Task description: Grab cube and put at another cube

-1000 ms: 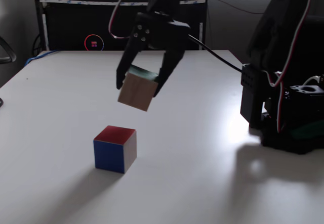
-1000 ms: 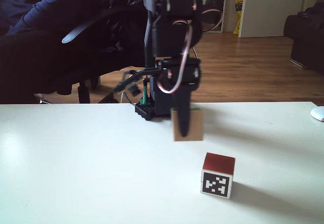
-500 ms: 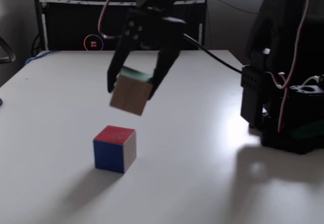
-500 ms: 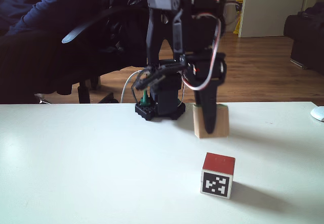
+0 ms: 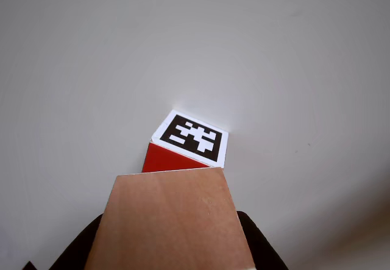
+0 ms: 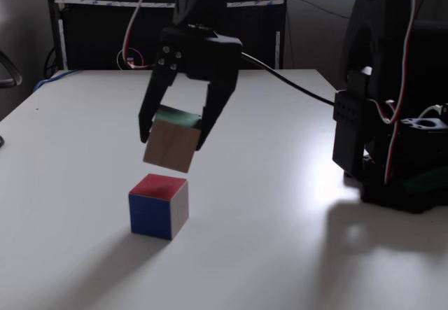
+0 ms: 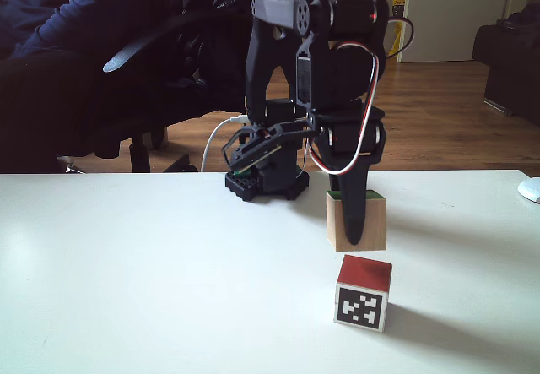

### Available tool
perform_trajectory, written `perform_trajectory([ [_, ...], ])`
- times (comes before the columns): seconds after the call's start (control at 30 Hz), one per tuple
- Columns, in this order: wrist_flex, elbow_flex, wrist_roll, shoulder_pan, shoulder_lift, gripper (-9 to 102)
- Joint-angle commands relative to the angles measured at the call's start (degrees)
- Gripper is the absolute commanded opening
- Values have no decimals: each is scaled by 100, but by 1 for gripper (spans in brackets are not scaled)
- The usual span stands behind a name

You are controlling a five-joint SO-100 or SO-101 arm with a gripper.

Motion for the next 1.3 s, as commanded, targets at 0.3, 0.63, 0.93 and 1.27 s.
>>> perform_trajectory([
  [0.3,-35,-343,70,-167,-132,16],
  [0.63,0,-352,114,-255,-123,16],
  [0.93,-53,-211,167,-334,-132,16],
  [1.27,-79,-149,193,-404,-114,16],
])
